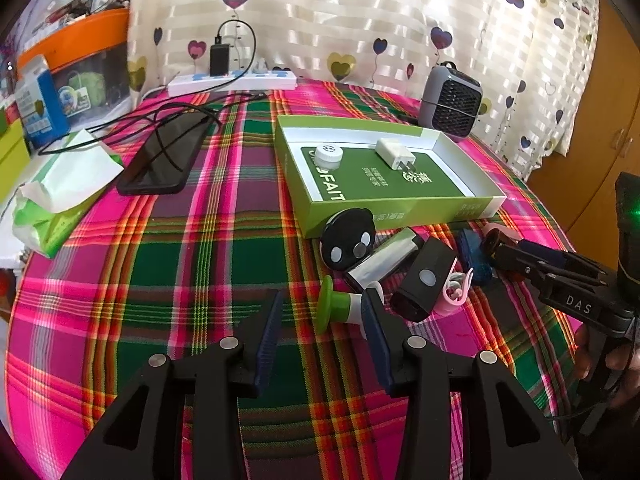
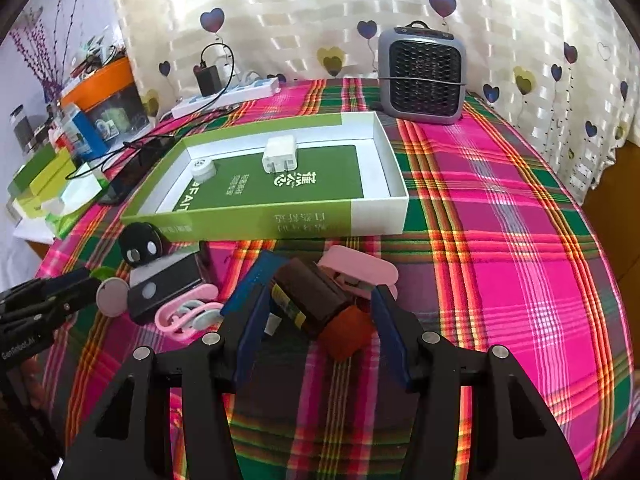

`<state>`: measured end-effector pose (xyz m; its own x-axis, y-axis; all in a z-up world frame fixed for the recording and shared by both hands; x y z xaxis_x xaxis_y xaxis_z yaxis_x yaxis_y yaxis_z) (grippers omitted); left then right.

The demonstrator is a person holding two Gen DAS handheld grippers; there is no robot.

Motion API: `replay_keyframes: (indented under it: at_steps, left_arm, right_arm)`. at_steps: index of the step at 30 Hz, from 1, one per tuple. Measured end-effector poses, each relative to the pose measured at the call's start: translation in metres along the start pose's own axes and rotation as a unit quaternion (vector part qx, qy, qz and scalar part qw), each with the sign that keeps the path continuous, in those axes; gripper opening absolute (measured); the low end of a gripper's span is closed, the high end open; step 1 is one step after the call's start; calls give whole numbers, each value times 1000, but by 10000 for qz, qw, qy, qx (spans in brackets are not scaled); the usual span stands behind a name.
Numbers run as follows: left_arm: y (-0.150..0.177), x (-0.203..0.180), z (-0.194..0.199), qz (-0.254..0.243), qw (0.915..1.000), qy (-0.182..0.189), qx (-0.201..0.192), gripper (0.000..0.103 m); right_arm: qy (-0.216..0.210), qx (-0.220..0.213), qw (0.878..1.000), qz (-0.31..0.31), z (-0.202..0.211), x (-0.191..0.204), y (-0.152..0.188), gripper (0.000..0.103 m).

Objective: Organize rigid objects
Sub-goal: 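Grasp the green suction-cup toy with the left tool while the right tool grasps the brown red-capped bottle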

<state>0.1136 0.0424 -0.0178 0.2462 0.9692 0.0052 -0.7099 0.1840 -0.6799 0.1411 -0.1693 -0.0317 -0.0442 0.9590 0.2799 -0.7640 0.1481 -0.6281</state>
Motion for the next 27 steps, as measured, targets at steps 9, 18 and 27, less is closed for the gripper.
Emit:
replay_keyframes:
  at_steps: [9,18,27]
  left_arm:
    - [-2,-6,-1,-81,9999,132,31,41]
    - [-4,-17,-8,-208,9996,151,115,45]
    - [-4,-22,-14,-208,9995,177,176,45]
  right_arm:
    - [26,215,9991,357,-11,1,-2,54]
    - [-85,209,9991,354,-9,1,-1,35]
    - [-185,197,9991,334,-8,6,2,33]
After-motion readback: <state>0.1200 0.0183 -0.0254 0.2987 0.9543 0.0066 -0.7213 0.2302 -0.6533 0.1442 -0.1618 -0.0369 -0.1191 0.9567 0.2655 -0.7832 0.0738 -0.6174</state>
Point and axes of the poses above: each gripper's, at about its wrist camera, not at the fingertips, and z roughly against the way its jaws point, x to its left, y to its underside, the point moved 5 cm from there along -z, roughly the way its jaws point, and after that the axes turned 13 degrees about -z, right-handed, at the moved point
